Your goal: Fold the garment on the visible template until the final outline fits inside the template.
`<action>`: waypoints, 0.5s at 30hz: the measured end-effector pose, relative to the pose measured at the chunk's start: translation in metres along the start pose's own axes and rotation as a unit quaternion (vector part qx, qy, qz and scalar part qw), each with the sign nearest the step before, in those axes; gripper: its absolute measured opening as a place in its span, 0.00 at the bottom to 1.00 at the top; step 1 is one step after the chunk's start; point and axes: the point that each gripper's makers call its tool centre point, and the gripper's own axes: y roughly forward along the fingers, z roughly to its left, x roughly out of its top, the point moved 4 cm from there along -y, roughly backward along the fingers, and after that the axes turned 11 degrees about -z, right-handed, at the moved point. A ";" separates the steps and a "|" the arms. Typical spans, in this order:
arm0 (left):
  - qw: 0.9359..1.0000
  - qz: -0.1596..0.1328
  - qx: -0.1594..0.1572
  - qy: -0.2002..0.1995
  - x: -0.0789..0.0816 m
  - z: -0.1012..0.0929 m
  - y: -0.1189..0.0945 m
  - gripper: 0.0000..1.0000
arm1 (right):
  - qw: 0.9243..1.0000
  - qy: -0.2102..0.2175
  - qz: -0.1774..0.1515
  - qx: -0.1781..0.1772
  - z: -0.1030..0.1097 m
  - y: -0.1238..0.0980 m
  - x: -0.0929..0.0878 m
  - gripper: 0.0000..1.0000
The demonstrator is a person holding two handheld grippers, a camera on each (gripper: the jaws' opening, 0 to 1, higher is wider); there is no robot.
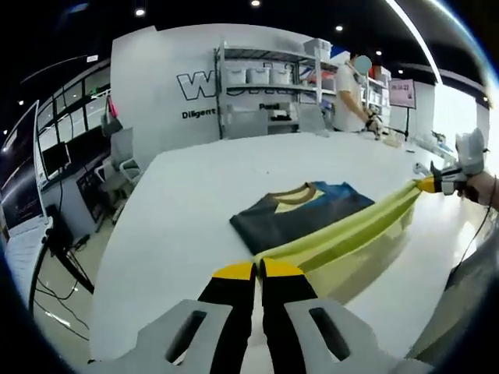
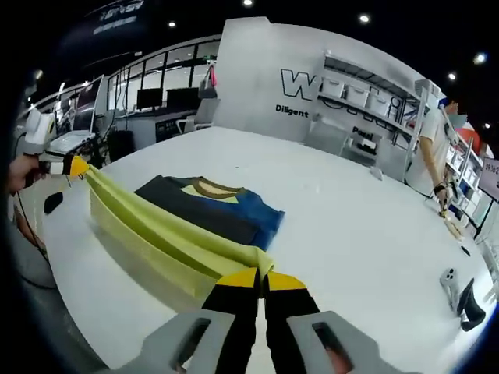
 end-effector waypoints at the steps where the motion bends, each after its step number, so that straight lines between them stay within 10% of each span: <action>1: 1.000 -0.001 0.000 0.000 0.001 0.000 0.001 0.00 | 1.000 0.000 0.000 0.000 0.000 0.001 0.001 0.00; 15: 0.999 -0.020 -0.003 0.030 0.016 0.006 0.036 0.00 | 1.000 -0.017 -0.017 -0.001 -0.018 0.037 0.017 0.00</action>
